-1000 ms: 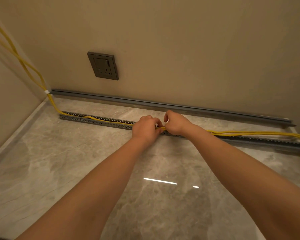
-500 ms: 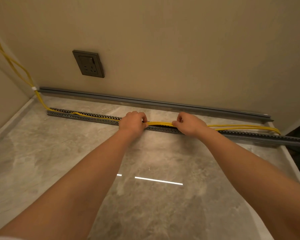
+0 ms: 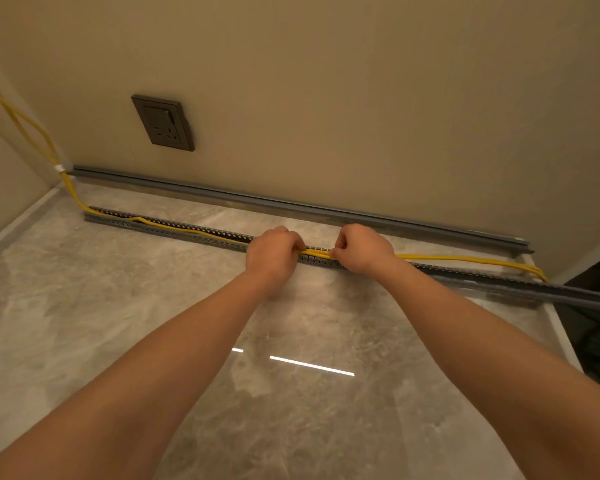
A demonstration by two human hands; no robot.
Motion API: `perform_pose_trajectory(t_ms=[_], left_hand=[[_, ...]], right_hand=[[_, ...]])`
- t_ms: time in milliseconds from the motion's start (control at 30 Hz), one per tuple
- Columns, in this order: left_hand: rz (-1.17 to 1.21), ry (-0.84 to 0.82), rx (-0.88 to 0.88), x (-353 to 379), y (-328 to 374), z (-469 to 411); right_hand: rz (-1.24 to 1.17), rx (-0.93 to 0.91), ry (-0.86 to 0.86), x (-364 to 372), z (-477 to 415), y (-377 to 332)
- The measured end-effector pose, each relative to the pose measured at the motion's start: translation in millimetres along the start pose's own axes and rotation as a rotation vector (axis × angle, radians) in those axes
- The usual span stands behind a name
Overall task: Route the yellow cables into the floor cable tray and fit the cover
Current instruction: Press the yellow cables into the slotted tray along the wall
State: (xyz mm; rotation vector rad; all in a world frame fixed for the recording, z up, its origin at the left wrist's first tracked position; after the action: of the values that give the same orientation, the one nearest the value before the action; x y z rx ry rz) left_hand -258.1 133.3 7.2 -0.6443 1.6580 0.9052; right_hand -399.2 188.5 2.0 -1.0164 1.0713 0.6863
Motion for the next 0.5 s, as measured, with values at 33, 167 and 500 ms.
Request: perform_pose_trajectory(t_ms=[33, 167, 500], left_hand=[[0.033, 0.012, 0.011, -0.7, 6.5, -1.6], [0.121, 0.001, 0.032, 5.2, 32.7, -8.1], [0.234, -0.086, -0.081, 26.5, 32.2, -11.8]], right_hand=[[0.018, -0.005, 0.010, -0.8, -1.2, -1.0], [0.059, -0.029, 0.028, -0.3, -5.0, -5.0], [-0.070, -0.006, -0.130, 6.0, -4.7, -1.0]])
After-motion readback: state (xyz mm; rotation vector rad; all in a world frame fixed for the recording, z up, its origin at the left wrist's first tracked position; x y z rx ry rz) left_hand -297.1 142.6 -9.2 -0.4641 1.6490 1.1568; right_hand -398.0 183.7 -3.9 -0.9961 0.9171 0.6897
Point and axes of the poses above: each hand's wrist, its own z-axis away from the middle knuckle, its own x-axis out of the palm, y = z × x, the point moved 10 cm from there along -z, towards the middle knuckle, and after that the axes turned 3 degrees about y, right-handed, at the moved point
